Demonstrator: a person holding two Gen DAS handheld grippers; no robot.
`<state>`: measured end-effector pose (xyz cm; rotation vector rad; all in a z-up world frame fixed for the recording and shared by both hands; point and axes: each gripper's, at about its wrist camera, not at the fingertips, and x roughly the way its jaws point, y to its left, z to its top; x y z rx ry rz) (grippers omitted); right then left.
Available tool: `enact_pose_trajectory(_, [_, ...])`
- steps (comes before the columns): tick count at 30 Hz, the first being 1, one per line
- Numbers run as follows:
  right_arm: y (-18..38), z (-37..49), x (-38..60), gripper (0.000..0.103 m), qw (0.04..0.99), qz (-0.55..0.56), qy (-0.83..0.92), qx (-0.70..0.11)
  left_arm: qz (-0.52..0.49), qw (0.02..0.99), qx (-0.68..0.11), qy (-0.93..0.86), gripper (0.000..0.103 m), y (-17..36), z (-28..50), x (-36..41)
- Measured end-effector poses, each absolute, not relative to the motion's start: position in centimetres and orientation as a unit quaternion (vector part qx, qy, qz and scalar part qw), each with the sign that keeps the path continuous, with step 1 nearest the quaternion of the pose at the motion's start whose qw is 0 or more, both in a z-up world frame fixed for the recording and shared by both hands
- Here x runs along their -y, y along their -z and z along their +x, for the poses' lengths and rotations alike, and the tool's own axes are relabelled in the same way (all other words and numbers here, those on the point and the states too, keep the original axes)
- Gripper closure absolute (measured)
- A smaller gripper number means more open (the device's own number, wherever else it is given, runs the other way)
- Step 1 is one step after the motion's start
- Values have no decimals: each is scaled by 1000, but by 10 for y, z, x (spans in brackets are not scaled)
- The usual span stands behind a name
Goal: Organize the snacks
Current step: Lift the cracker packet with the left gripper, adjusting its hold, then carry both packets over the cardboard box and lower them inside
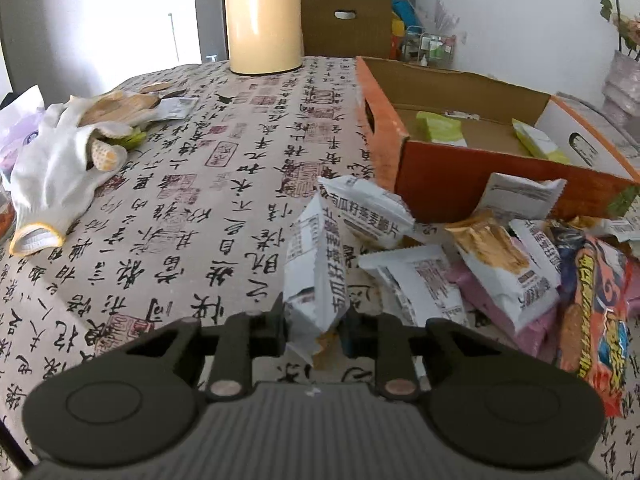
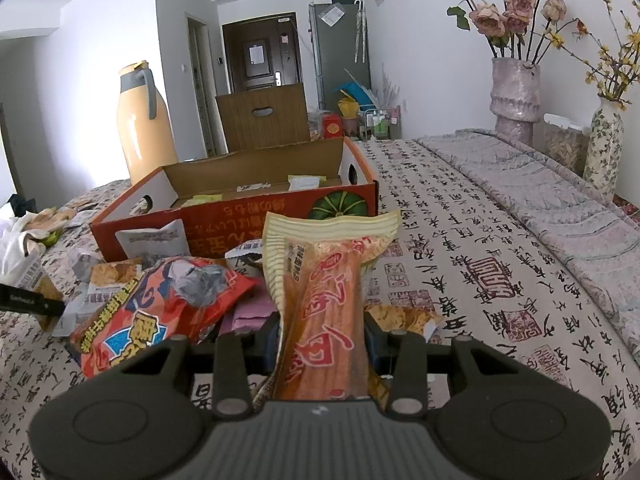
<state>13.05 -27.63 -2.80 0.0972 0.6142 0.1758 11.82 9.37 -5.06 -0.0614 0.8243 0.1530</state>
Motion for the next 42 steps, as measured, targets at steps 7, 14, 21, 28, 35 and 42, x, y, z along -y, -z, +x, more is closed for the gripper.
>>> enact_pose_trajectory(7, [26,128,277,64,949,49,-89,-298,-37,919,-386,-73,80,42,110,-96])
enact_pose_trajectory(14, [22,125,277,64,951,48,-92,-291,-35,929,-363,-67,80,23,102,-91])
enact_pose_trajectory(21, [14,128,275,64,954,48,-99,-279,-31,941,-332,-49,80,0,102,-77])
enact_pose_trajectory(28, [1,139,272,64,958,49,-107,-260,-28,953,-301,-26,80,-24,112,-54])
enact_pose_trajectory(35, [-16,161,266,64,963,51,-122,-234,-24,961,-276,-7,80,-45,130,-29])
enact_pose_trajectory(42, [-36,198,254,64,966,46,-142,-211,-22,966,-257,4,80,-59,156,-6])
